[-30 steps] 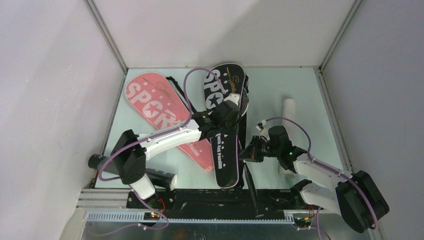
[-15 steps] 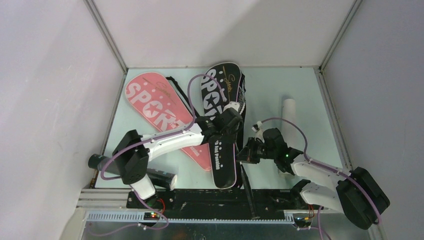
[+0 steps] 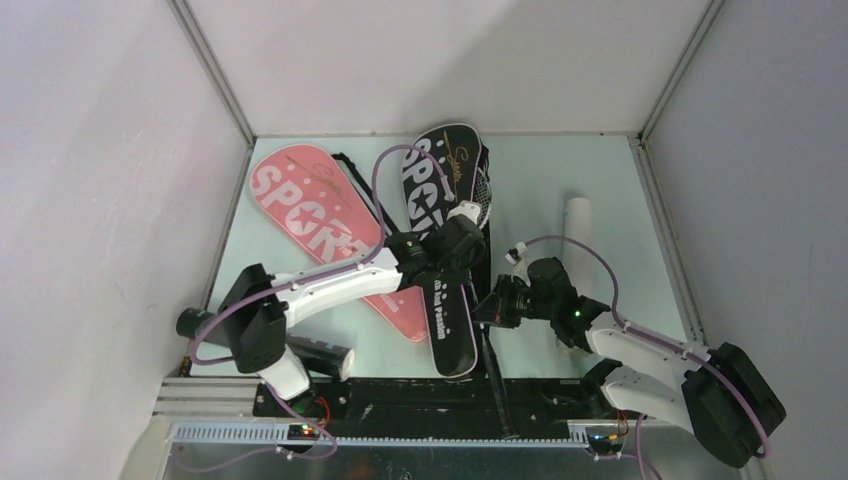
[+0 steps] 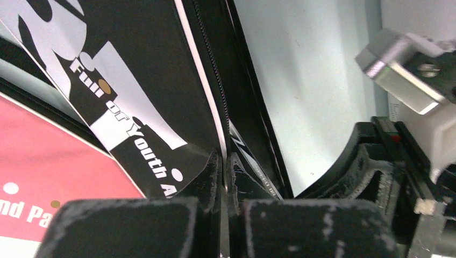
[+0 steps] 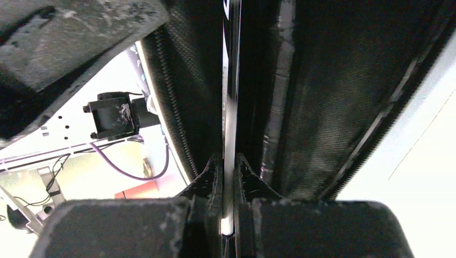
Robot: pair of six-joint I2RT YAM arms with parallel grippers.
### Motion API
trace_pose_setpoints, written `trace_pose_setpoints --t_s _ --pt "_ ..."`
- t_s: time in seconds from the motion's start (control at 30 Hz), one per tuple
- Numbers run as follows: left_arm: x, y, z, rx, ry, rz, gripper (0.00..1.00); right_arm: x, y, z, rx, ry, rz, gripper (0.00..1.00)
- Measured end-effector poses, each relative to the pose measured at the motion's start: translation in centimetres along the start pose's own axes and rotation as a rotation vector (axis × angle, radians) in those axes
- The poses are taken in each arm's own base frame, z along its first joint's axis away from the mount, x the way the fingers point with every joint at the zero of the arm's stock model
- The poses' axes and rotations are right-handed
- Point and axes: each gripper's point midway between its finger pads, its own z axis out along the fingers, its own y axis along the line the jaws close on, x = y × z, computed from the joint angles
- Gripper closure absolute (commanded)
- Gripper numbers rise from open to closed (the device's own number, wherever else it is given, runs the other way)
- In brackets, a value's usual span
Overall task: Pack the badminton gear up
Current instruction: Place the racket in the racket bag.
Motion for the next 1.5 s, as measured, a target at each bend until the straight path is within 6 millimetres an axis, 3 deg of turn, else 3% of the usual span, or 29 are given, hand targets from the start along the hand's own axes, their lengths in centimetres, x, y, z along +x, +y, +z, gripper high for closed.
trace_pose_setpoints --t_s 0.27,0.53,0.87,1.3,1.5 --pt "-0.5 -1.9 -1.0 0.074 -0.039 0.067 1.0 1.3 -0.1 -0.7 0.009 0.053 0.039 1.0" --pt "-0.3 -2.5 -1.9 0.128 -0.079 0.088 1.0 0.5 -0.1 -2.2 0.012 0.018 0.071 1.0" --pt "0.3 -4.0 -3.4 0.276 -0.11 0.047 1.0 -3.3 -1.4 -1.5 0.026 -0.099 0.073 1.0" --pt "1.2 -7.0 -3.7 0.453 -0.078 -0.061 1.0 -6.8 -1.6 0.8 0.017 -0.17 0.055 1.0" --pt "2.2 -7.3 -3.3 0.497 -0.061 -0.145 1.0 -8.9 -2.0 1.8 0.028 -0.259 0.033 1.0"
